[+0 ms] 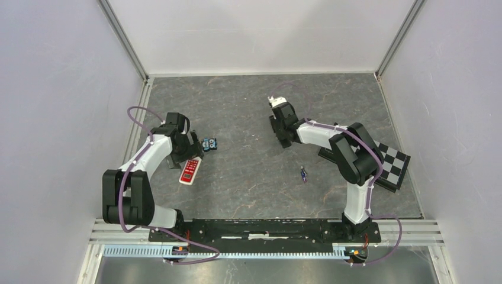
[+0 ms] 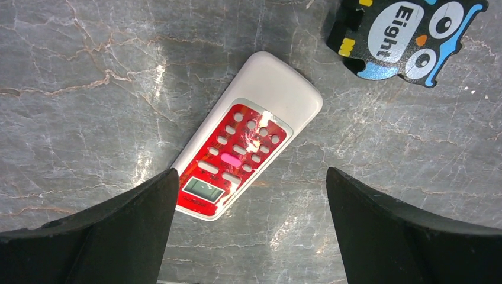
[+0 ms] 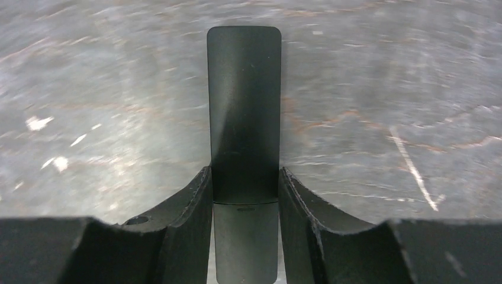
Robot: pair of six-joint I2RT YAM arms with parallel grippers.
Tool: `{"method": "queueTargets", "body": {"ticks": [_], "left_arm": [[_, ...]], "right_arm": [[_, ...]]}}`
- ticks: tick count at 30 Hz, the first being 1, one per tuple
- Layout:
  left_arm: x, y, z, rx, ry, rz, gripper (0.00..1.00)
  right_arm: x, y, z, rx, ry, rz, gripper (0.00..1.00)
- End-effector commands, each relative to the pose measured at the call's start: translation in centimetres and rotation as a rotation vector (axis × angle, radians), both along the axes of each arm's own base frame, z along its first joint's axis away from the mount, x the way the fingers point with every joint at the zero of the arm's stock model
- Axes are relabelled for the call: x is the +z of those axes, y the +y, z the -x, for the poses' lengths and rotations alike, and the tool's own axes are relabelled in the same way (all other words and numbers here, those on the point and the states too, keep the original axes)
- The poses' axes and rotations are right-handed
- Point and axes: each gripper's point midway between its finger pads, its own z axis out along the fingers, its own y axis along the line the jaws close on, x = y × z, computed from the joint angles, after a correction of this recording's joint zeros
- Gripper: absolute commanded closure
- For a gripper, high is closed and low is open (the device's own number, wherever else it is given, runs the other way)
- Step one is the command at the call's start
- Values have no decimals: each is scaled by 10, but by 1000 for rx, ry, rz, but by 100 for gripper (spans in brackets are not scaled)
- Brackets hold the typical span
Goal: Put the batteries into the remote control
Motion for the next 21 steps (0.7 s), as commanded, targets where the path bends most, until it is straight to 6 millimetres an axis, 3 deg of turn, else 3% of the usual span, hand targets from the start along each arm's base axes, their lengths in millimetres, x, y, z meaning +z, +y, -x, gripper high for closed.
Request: {"method": "queueTargets", "body": {"ticks": [1, 4, 8, 10, 15, 21], "left_arm": [[5, 0, 4, -1, -20, 8, 0], [2, -3, 7, -20, -11, 23, 0], [-12, -4, 12, -52, 51, 30, 0], [-20, -5, 11, -53, 87, 29, 0], [-28, 4, 5, -65, 106, -23, 0], [-31, 8, -2, -88, 103, -46, 0]], "right_arm": [[7, -17, -30, -155, -61, -55, 74], [2, -27, -41, -183, -61, -67, 66], [7, -25, -45, -161, -64, -94, 32], [15, -24, -43, -155, -75, -117, 22], [30, -17, -33, -134, -68, -184, 15], [30, -20, -15, -131, -30, -235, 13]]}}
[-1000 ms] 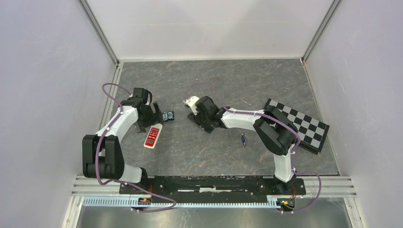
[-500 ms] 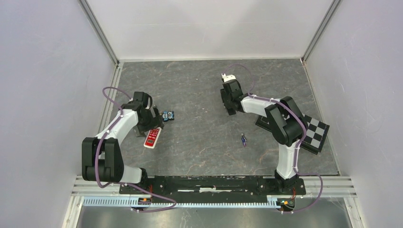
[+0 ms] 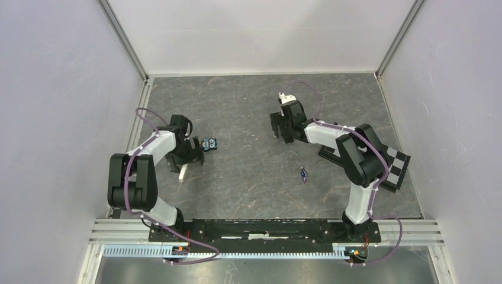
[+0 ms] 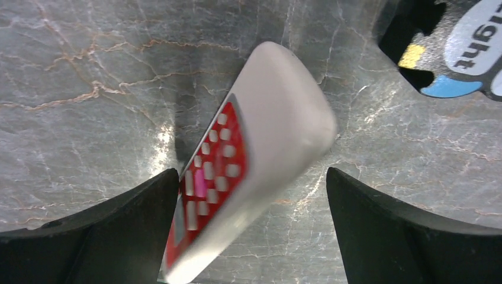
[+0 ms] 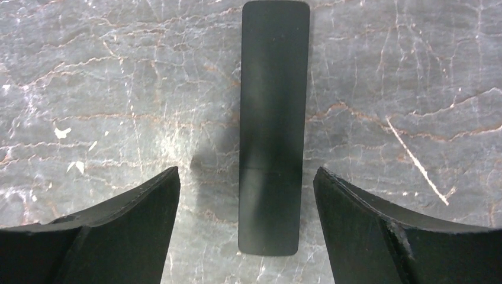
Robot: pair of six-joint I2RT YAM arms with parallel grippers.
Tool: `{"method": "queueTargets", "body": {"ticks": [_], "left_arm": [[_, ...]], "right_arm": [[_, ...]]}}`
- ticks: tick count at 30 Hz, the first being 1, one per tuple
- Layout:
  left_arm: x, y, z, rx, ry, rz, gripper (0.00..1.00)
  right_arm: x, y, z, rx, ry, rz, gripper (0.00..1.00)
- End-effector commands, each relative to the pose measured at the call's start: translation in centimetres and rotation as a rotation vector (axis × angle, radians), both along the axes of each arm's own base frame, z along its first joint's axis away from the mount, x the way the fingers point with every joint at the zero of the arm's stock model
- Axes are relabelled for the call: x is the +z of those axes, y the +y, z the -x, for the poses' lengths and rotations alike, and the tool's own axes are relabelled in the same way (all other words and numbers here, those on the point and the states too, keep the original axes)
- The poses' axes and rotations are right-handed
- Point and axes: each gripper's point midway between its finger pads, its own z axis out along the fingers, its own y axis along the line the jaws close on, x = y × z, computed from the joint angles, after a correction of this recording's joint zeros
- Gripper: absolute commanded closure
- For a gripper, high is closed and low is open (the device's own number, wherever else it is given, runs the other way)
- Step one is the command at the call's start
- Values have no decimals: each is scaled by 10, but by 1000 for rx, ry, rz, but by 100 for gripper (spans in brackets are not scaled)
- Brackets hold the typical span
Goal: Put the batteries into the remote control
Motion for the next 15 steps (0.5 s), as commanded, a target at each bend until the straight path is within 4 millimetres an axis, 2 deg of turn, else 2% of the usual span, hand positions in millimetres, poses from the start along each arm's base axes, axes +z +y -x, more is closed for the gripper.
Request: {"method": "queueTargets", "body": {"ticks": [1, 4, 6, 11, 15], "left_arm": [[-1, 5, -13, -54, -24, -31, 0], [-2, 7, -12, -57, -18, -39, 1], [-6, 9, -8, -44, 9, -52, 6], [-7, 10, -5, -29, 22, -54, 38], [8, 7, -5, -22, -10, -41, 63]], "right_arm": [[28, 8, 1, 5, -51, -107, 13], [27, 7, 5, 6, -45, -121, 13], [26, 8, 7, 4, -39, -131, 13], [26, 10, 12, 7, -26, -161, 17], [27, 12, 16, 17, -16, -182, 20]]}}
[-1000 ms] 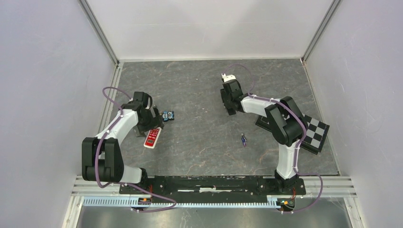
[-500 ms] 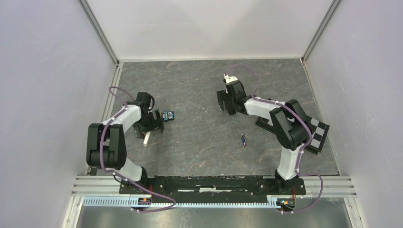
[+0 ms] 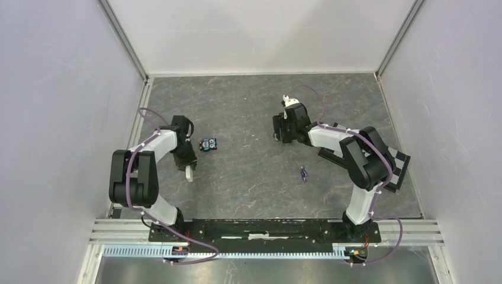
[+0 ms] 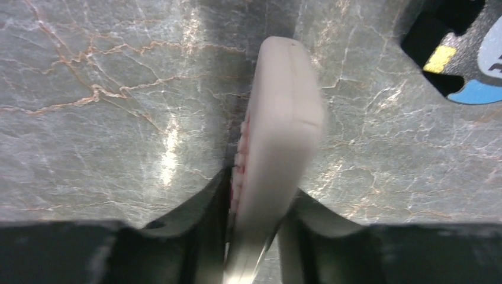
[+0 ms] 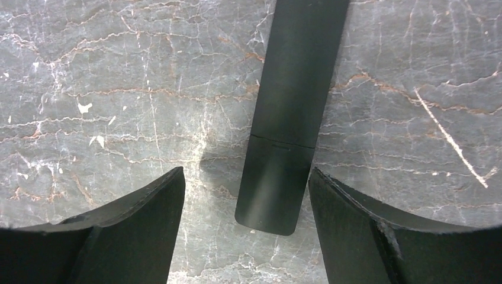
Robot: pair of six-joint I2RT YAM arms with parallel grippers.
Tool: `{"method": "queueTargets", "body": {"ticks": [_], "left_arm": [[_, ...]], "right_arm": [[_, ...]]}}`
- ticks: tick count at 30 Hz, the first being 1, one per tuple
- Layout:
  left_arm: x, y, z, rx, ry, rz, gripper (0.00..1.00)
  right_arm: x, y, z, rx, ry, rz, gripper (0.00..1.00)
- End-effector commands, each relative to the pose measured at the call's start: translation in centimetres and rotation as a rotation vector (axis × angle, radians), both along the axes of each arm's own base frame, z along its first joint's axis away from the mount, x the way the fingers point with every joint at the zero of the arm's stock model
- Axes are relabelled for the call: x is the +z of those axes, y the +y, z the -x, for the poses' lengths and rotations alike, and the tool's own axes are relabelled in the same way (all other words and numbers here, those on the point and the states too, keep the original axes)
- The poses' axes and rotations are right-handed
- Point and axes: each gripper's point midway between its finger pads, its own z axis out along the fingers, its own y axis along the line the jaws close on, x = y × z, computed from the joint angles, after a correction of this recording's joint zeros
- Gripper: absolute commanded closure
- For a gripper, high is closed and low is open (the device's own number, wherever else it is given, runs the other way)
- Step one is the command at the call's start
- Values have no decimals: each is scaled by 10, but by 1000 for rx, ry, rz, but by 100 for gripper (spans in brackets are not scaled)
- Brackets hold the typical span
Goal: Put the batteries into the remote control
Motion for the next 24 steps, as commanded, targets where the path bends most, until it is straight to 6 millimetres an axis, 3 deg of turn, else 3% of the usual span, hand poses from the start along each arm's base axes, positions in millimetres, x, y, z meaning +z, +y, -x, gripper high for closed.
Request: {"method": "queueTargets", "body": {"ticks": [1, 4, 5, 9, 12, 15, 18, 21, 24], "left_arm": [[26, 0, -9, -11, -68, 1, 71], [52, -9, -13, -47, -142, 55, 95], [63, -17, -15, -73, -178, 100, 98], [104, -65, -23, -226, -317, 359, 98], [138, -110, -22, -399, -414, 578, 98], [165, -146, -15, -576, -487, 696, 98], [185, -182, -2, -769, -536, 794, 98], [199, -205, 8, -905, -589, 830, 98], [216, -219, 17, -992, -644, 897, 98]], "right_arm": [[28, 9, -2, 7, -51, -81, 20], [39, 12, 3, 32, -61, -104, 22], [44, 14, 5, 49, -75, -123, 23], [83, 32, 17, 167, -182, -246, 19], [123, 56, 31, 360, -262, -335, 13], [174, 88, 64, 646, -354, -483, 8], [219, 106, 97, 864, -416, -628, 6], [241, 114, 117, 975, -435, -682, 5], [249, 121, 136, 1074, -444, -700, 5]]}}
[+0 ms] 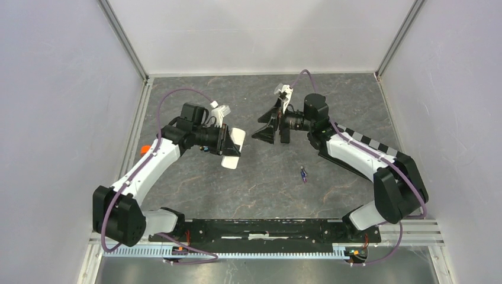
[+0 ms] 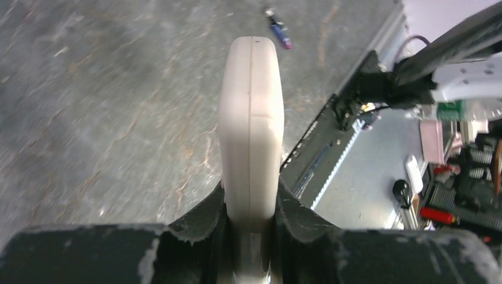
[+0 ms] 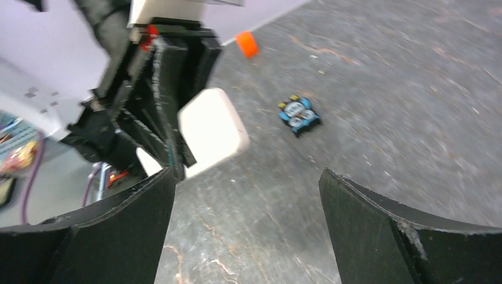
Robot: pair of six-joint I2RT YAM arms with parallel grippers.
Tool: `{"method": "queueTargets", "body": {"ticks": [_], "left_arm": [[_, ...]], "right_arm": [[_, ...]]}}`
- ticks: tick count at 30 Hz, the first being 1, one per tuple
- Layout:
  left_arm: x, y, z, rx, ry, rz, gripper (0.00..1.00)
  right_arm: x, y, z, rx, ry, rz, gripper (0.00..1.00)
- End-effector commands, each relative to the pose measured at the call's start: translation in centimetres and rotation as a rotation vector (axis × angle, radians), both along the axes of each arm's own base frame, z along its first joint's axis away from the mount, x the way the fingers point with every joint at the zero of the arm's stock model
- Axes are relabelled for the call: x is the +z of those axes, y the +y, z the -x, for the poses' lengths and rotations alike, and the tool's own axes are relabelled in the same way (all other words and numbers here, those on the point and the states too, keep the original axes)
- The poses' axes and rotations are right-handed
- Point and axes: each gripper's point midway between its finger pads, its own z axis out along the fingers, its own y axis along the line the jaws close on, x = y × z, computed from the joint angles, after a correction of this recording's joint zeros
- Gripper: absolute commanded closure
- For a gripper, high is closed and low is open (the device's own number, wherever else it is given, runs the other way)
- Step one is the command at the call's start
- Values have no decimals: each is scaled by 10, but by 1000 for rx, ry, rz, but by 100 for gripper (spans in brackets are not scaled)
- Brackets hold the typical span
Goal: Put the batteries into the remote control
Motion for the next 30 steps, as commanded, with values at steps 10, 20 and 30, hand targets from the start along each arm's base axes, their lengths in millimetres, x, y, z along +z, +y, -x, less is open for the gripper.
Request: {"method": "queueTargets", "body": {"ticks": [10, 20, 30], "left_arm": [[72, -33, 35, -411, -300, 215, 98], [87, -27, 39, -445, -423, 181, 95], [103, -24, 33, -425, -491, 155, 95]], "right_arm": [[61, 47, 50, 353, -198, -53, 15], [74, 60, 63, 534, -80, -91, 52], [69, 58, 71, 552, -32, -86, 86]]}}
